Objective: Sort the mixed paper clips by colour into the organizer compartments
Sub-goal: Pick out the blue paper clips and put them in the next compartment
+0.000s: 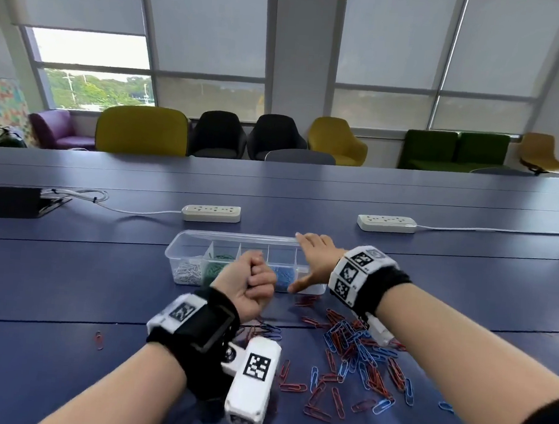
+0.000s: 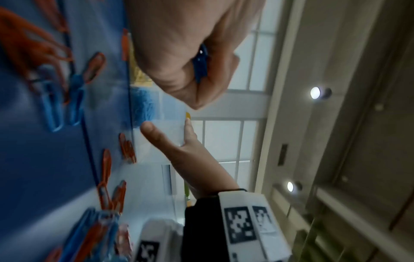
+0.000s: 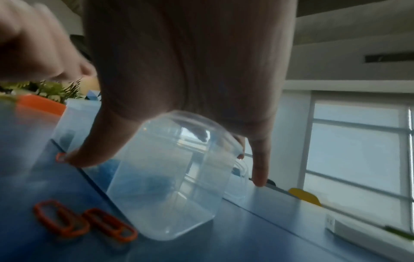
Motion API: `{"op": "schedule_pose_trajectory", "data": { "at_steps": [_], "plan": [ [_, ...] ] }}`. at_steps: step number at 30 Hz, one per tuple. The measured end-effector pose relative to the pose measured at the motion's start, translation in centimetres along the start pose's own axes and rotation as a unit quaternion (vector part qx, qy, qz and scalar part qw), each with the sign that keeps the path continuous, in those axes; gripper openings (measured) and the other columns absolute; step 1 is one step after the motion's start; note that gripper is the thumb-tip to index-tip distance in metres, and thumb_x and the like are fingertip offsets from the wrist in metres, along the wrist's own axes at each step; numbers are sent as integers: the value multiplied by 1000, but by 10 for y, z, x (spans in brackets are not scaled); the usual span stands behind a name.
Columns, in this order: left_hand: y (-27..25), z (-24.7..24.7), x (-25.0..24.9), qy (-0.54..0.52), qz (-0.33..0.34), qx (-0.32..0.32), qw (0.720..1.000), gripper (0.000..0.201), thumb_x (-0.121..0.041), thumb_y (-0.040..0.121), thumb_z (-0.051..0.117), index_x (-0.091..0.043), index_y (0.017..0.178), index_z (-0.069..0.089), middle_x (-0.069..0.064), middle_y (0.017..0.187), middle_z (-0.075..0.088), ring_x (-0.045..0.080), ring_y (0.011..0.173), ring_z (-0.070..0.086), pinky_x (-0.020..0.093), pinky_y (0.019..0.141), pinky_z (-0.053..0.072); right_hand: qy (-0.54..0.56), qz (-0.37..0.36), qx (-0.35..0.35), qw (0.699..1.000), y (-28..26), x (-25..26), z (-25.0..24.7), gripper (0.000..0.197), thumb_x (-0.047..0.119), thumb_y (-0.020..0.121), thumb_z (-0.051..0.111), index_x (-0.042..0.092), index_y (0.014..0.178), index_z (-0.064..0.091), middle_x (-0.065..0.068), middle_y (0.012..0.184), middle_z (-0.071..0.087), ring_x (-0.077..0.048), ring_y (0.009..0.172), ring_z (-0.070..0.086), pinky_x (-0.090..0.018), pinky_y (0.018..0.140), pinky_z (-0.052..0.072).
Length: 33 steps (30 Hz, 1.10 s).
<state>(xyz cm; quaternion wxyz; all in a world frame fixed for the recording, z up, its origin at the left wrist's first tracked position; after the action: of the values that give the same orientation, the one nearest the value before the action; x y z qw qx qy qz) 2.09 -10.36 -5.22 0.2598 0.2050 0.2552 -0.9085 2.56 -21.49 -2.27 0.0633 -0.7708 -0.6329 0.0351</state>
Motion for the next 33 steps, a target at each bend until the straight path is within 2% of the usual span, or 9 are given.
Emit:
{"op": "schedule_pose_trajectory", "data": {
  "at_steps": [4,10,17,20,23,24,28,31,33],
  "plan": [
    [32,25,-36,167,88,-28,982,58,-30,97,32,-20,41,29,-5,34,19,8,25,18,9,33,8,23,-1,-24,999,2,-3,2,111,54,73,70,8,149,4,-8,152,16,-29,140,14,-39,113,18],
    [77,37,-52,375,138,-74,914,39,-21,99,30,-18,60,32,-6,37,29,9,32,26,18,39,21,16,-17,-26,999,-2,-3,3,113,52,73,71,6,149,0,-10,154,13,-31,141,9,-39,115,11],
    [88,39,-45,638,146,-56,754,32,1,93,46,-5,62,52,1,50,50,16,56,41,21,54,37,32,-10,-20,999,1,-4,5,113,48,74,73,10,150,-1,-7,155,10,-31,142,6,-41,115,13],
    [76,46,-48,712,157,-51,682,19,-8,94,49,0,84,63,6,72,55,16,66,50,17,57,40,22,-5,-12,1000,3,-5,8,113,49,75,71,9,150,-3,-8,156,9,-31,143,5,-41,117,13],
    [49,62,-58,784,228,-53,575,20,-14,92,51,-5,104,65,3,89,60,19,87,58,27,79,46,19,-6,-17,1000,2,-4,6,113,48,75,72,9,149,-3,-9,155,9,-32,143,5,-42,118,13],
    [36,68,-61,792,255,-56,551,18,-16,92,51,-9,102,65,1,87,62,18,86,61,28,82,47,17,-7,-14,1000,1,-4,5,112,47,75,72,8,149,-3,-9,156,8,-31,143,5,-42,117,12],
    [-15,88,-66,806,357,-54,469,14,-23,90,54,-11,88,61,-1,79,62,10,60,53,23,61,39,64,-8,14,998,-10,-12,-4,113,55,76,67,17,150,-8,-6,158,-4,-31,145,-4,-46,117,9],
    [-31,82,-43,846,316,20,430,10,-25,86,60,-16,85,63,-7,74,60,6,64,53,15,63,40,82,-13,-45,996,-30,-21,-31,81,60,80,58,23,145,27,-4,150,23,-27,139,21,-51,111,25],
    [-25,62,-19,894,208,72,392,13,-25,85,63,-17,95,66,-10,79,59,3,66,51,8,62,37,71,-37,-69,994,-47,-22,-41,50,53,85,56,17,120,54,-6,127,51,-20,115,48,-39,99,40]
  ]
}}
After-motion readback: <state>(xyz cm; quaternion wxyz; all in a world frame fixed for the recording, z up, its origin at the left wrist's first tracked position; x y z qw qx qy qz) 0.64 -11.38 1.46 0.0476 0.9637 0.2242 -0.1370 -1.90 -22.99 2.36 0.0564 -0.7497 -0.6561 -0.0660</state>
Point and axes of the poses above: each hand's wrist, its own y-axis towards the middle knuckle, its own z-axis out of the palm, x = y × z, the point moved 9 cm from there along y, towards the middle knuckle
